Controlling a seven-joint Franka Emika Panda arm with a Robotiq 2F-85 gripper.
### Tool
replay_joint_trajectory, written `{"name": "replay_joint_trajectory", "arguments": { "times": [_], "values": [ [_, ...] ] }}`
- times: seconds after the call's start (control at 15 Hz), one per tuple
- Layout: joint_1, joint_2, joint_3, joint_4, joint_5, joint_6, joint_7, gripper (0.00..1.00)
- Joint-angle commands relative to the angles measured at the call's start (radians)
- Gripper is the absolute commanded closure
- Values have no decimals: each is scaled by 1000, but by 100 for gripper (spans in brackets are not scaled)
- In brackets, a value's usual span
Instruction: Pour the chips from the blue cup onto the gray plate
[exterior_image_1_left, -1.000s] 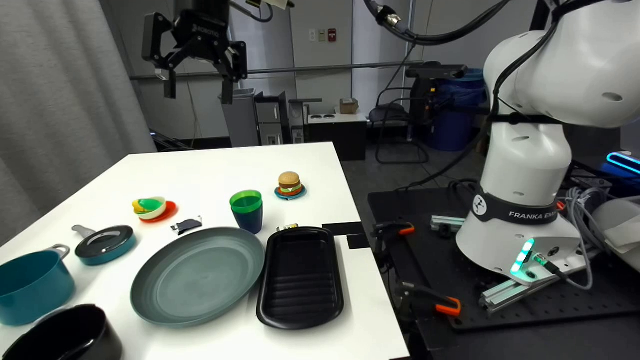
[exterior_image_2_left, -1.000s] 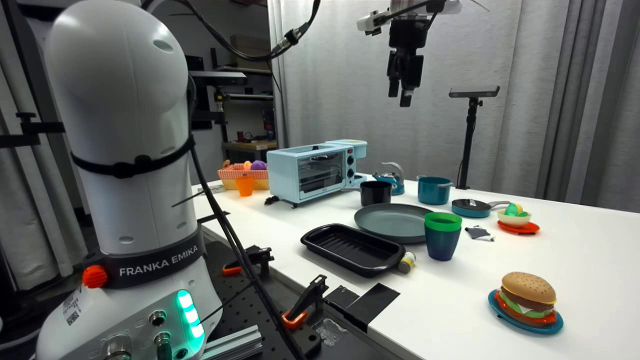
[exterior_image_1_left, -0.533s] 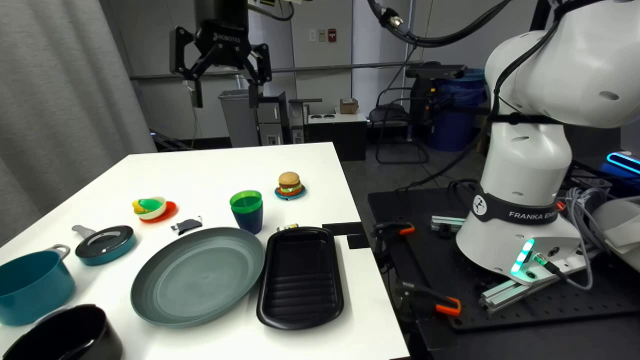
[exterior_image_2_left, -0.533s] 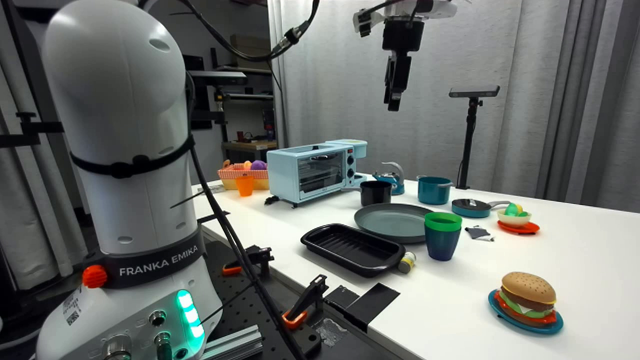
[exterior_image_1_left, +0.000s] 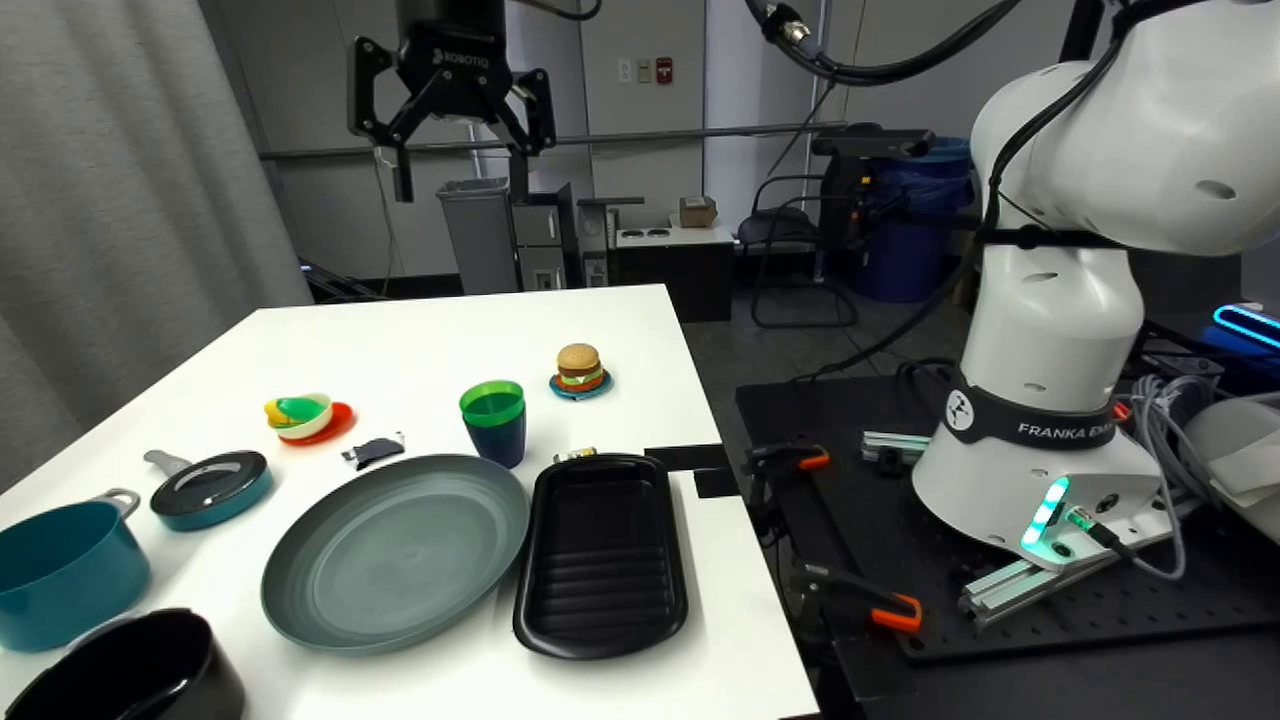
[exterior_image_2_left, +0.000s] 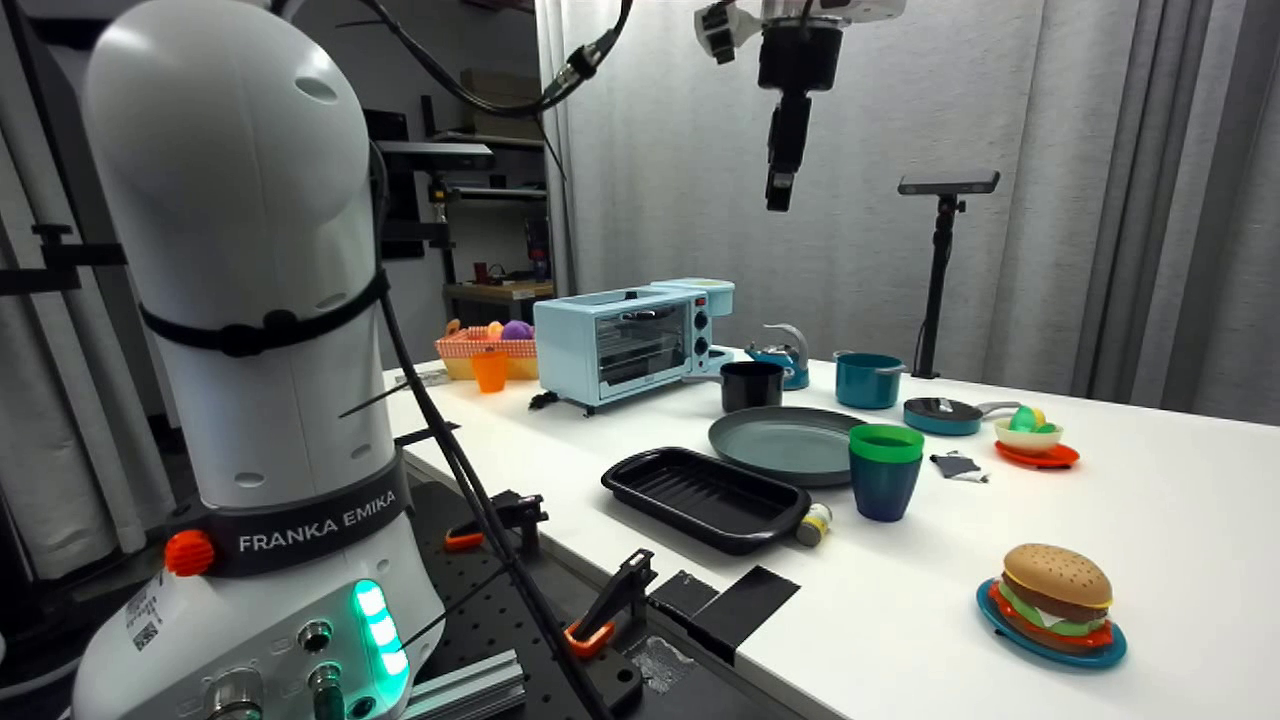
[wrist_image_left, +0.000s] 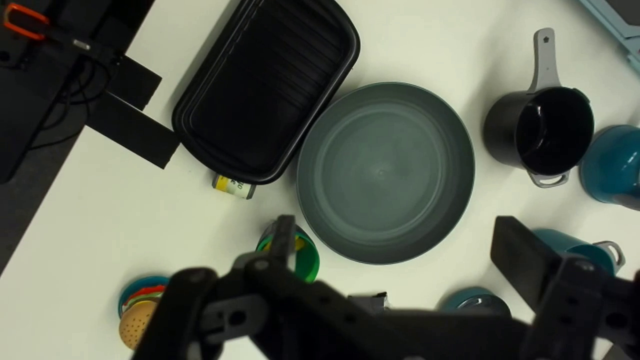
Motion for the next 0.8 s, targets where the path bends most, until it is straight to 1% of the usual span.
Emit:
{"name": "replay_joint_trajectory", "arguments": {
  "times": [0.0, 0.27, 0.73],
  "values": [
    [-7, 26, 5, 15, 29, 16, -12, 0],
    [-10, 59, -12, 19, 72, 23, -35, 0],
    [-40, 81, -64, 2, 122, 13, -80, 0]
  ]
}}
